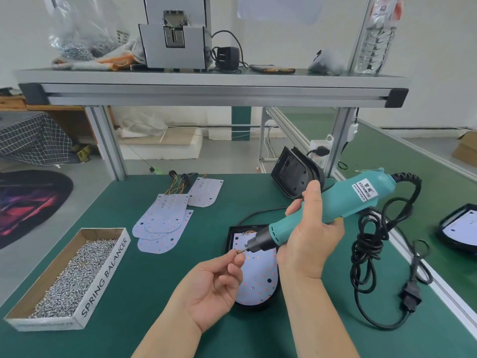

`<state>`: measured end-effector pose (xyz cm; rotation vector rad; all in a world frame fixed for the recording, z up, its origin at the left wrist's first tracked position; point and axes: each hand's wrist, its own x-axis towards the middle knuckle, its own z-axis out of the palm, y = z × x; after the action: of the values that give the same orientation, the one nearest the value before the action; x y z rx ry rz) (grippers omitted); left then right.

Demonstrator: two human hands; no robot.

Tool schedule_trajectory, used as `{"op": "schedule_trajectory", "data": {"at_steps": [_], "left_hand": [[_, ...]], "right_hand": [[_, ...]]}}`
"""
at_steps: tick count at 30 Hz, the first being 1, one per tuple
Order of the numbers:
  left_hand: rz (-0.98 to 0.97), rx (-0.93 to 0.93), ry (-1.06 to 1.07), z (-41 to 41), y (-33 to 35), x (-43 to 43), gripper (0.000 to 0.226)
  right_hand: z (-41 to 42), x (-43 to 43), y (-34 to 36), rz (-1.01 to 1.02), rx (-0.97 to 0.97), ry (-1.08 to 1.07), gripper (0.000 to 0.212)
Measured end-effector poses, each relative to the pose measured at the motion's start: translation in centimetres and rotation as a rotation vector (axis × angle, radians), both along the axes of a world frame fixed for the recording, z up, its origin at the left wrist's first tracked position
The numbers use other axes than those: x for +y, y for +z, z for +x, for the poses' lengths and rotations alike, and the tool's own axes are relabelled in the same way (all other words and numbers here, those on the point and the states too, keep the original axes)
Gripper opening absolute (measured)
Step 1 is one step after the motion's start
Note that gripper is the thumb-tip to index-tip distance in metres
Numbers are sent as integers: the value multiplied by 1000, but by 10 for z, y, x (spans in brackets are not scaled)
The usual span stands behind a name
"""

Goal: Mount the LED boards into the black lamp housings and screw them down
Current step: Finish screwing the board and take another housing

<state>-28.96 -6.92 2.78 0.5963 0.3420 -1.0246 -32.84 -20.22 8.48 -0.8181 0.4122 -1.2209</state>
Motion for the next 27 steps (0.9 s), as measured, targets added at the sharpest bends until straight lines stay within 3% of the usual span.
{"op": "schedule_trajectory", "data": {"at_steps": [17,22,27], "left_hand": [[-2,2,109,-17,1,-10,16],[-13,-19,269,-31,1,-26,31],[-14,-76,273,-29,-6,-27,33]], "right_hand": [[-4,2,-3,-45,-4,-48,30],[-4,7,-2,-85,7,-104,28],[-2,4,-6,-54,16,-101,27]]}}
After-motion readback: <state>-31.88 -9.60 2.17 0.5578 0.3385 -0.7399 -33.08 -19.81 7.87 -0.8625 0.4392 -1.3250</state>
